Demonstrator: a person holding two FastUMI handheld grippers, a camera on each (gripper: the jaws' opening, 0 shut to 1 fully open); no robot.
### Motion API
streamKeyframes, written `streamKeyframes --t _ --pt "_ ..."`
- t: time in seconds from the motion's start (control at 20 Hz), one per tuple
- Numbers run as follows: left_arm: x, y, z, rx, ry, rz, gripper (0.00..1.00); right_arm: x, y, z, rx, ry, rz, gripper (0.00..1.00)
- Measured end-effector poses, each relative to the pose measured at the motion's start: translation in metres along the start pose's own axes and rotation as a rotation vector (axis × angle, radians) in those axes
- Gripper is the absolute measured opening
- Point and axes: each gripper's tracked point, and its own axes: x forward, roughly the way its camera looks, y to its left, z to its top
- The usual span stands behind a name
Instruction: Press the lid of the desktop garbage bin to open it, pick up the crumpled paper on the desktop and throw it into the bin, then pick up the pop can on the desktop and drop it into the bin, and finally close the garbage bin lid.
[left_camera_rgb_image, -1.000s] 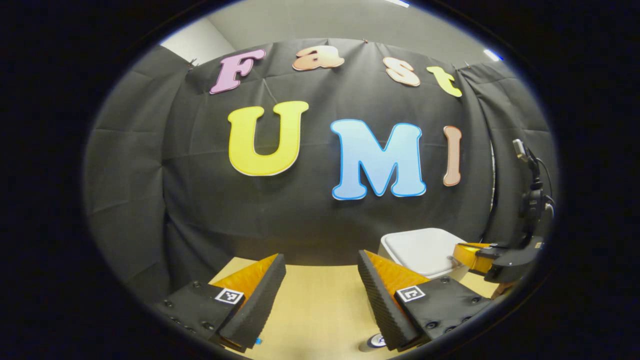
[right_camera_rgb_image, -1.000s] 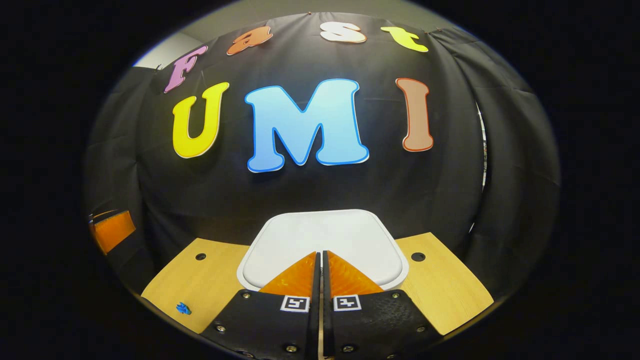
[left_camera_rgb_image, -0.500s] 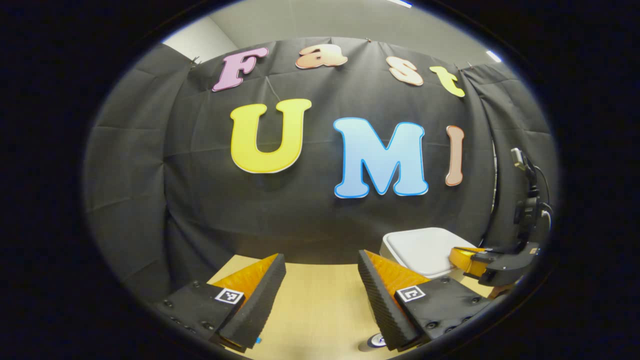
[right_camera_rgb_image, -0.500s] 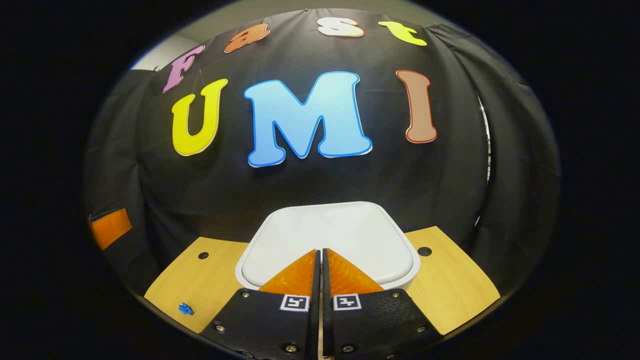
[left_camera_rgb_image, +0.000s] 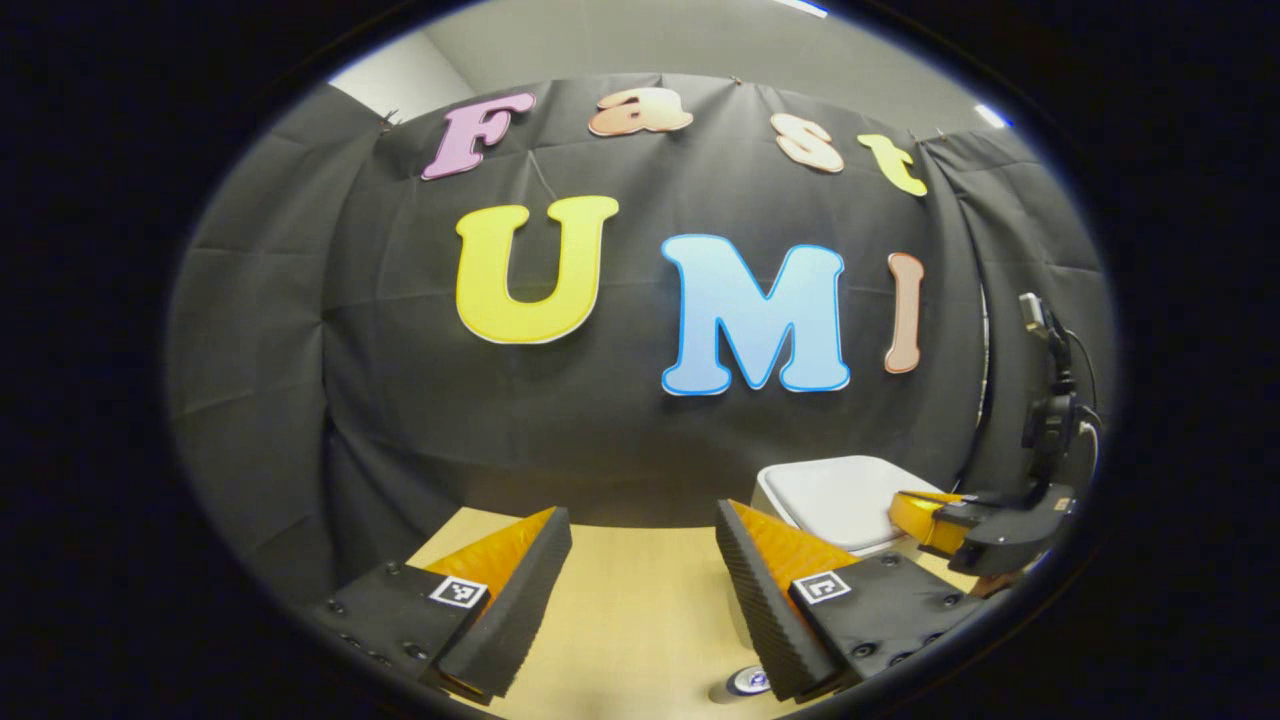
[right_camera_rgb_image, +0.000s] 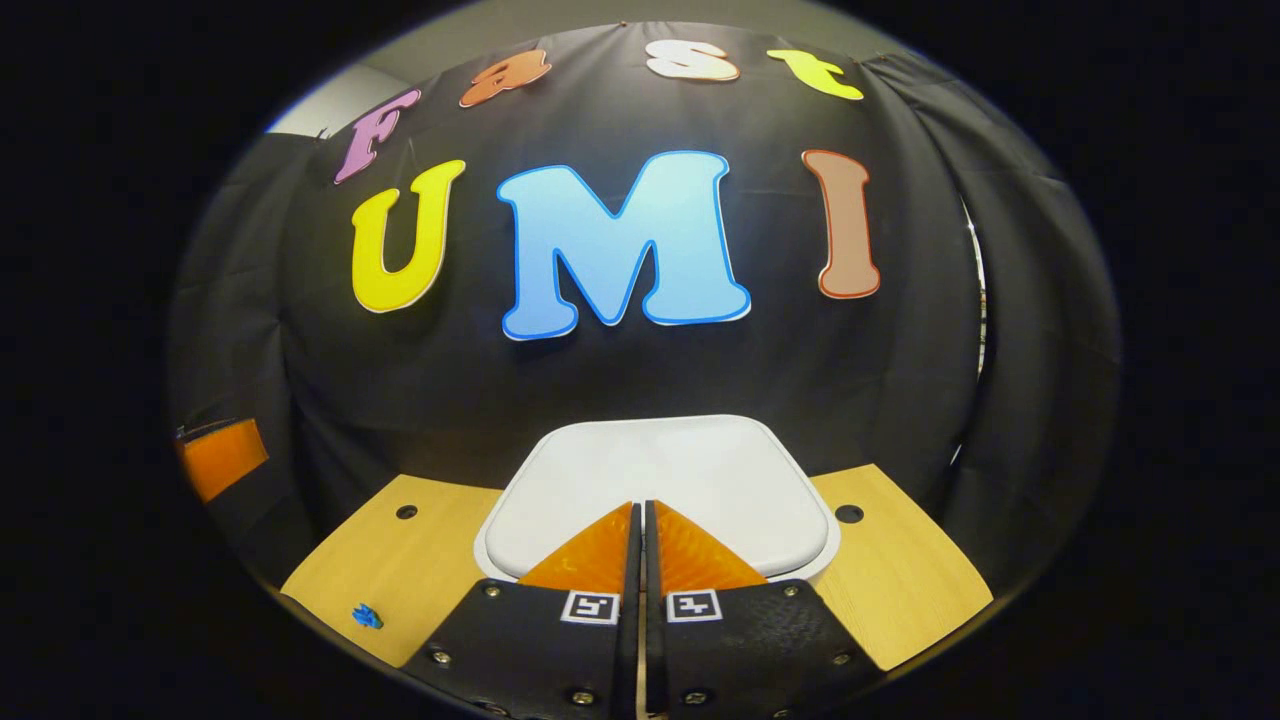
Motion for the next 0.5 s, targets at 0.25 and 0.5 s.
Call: streamKeyframes --t 0.25,0.5 --pt "-0.001 -0.001 0.003 0.007 -0.009 -0.002 0.96 -0.016 -0.002 0.047 0.024 -0.135 -0.02 0.03" --pt "-0.005 -0.003 0.006 0.008 -0.014 -0.012 0.95 -0.025 0.0 0.06 -0.018 -0.186 -0.021 0.03"
